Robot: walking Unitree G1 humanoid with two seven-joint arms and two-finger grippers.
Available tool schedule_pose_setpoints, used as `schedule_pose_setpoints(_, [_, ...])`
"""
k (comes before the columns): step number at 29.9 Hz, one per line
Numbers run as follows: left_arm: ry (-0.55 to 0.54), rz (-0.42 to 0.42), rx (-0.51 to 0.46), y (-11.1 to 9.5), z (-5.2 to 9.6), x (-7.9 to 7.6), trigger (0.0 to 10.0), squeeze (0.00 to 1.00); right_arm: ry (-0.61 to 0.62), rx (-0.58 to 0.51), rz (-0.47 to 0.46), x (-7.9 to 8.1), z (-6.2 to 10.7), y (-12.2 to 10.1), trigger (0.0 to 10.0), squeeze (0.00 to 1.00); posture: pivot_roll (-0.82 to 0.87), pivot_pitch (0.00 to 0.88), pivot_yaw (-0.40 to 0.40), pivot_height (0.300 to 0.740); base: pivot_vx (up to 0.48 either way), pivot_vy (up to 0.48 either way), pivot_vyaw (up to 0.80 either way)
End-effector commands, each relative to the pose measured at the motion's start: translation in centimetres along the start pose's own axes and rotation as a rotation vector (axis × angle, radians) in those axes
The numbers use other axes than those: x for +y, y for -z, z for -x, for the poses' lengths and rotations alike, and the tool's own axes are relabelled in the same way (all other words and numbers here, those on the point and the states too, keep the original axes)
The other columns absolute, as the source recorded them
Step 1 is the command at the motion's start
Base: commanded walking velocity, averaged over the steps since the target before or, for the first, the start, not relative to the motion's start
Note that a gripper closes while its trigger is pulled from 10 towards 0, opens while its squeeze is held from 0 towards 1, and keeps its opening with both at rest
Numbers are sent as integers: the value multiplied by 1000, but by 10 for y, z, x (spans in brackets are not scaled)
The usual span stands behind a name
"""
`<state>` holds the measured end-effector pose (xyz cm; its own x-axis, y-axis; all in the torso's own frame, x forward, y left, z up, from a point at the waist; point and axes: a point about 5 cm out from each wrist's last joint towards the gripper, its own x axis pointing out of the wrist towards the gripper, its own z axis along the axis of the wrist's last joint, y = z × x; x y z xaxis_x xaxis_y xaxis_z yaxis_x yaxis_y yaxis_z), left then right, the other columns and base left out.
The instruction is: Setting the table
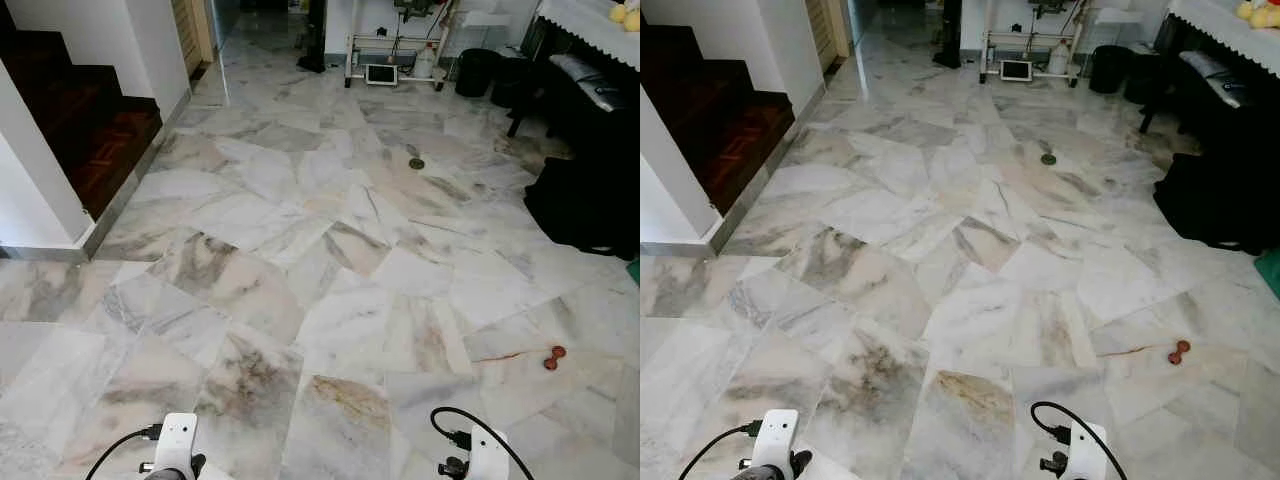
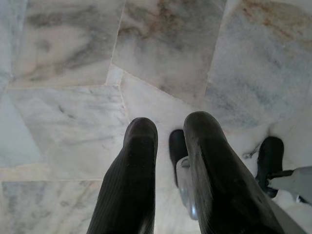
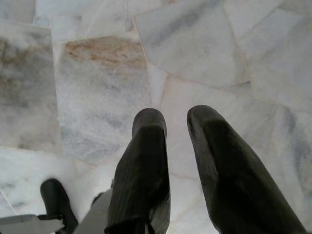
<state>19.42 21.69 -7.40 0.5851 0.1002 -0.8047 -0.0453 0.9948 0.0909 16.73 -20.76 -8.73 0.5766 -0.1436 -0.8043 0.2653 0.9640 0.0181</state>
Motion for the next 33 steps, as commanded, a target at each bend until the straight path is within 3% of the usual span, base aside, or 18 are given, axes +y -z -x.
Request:
schedule_pose_setpoints(1, [-1,16,-1,0,0,-2,10000,0,10,-2,-16,-3,0,1,10000,0,70,0,-61,740,0,0,-788])
schedule_pose_setpoints(12, [11,24,-18,-4,-1,-6,10000,0,3,1,39,-2,0,0,10000,0,74,0,-63,740,0,0,-788])
schedule_pose_setpoints(33, [37,-2,-4,-2,-1,-8,10000,0,13,36,61,-4,1,7,10000,0,70,0,-56,740,0,0,-788])
